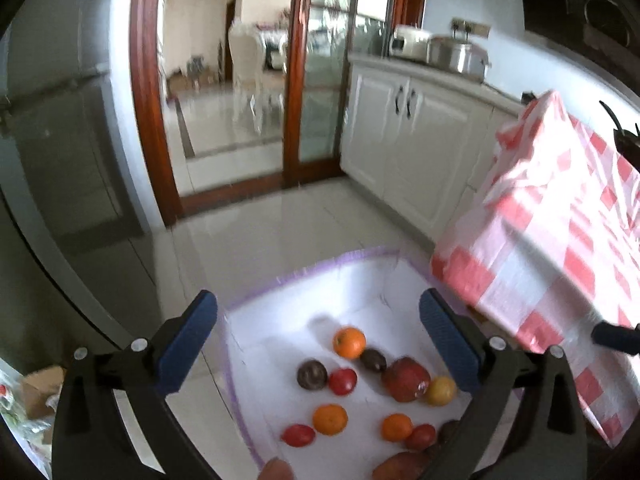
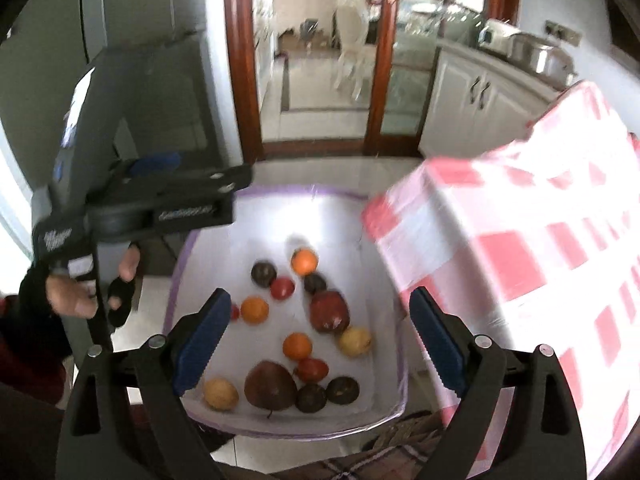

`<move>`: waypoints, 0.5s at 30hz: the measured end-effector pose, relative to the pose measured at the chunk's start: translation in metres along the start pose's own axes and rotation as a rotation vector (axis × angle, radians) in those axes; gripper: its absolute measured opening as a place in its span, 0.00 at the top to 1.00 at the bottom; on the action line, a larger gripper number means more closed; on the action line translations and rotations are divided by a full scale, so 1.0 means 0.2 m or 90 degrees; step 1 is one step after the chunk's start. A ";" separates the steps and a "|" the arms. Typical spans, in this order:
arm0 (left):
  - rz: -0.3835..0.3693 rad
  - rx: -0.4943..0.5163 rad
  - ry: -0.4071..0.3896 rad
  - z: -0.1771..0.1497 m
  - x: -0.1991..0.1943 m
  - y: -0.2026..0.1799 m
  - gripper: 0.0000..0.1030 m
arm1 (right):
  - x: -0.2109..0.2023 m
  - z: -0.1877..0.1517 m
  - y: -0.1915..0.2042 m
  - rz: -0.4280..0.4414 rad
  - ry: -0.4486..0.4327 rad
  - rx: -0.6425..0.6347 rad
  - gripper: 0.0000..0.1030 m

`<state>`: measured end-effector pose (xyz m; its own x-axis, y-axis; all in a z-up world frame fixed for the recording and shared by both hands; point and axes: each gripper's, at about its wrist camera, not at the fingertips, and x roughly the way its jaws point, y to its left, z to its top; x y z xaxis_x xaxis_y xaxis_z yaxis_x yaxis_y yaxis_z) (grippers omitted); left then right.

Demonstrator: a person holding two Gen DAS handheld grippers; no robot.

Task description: Organize fruits

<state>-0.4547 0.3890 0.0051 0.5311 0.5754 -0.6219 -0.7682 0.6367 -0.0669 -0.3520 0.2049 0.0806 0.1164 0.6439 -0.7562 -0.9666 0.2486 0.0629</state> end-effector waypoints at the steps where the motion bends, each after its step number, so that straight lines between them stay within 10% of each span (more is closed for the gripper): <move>1: 0.010 -0.001 -0.009 0.02 -0.04 0.00 0.02 | -0.04 0.02 -0.01 -0.007 -0.011 0.007 0.15; 7: 0.079 0.014 -0.030 0.12 -0.22 -0.03 0.02 | -0.19 0.12 -0.11 -0.031 -0.016 0.095 0.15; 15: -0.022 0.018 0.073 0.13 -0.18 -0.05 0.02 | -0.20 0.14 -0.17 -0.017 0.013 0.177 0.15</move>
<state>-0.4577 0.3754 0.0478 0.5109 0.4918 -0.7051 -0.7392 0.6700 -0.0683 -0.3172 0.1904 0.1275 0.1336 0.6205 -0.7728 -0.8629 0.4563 0.2172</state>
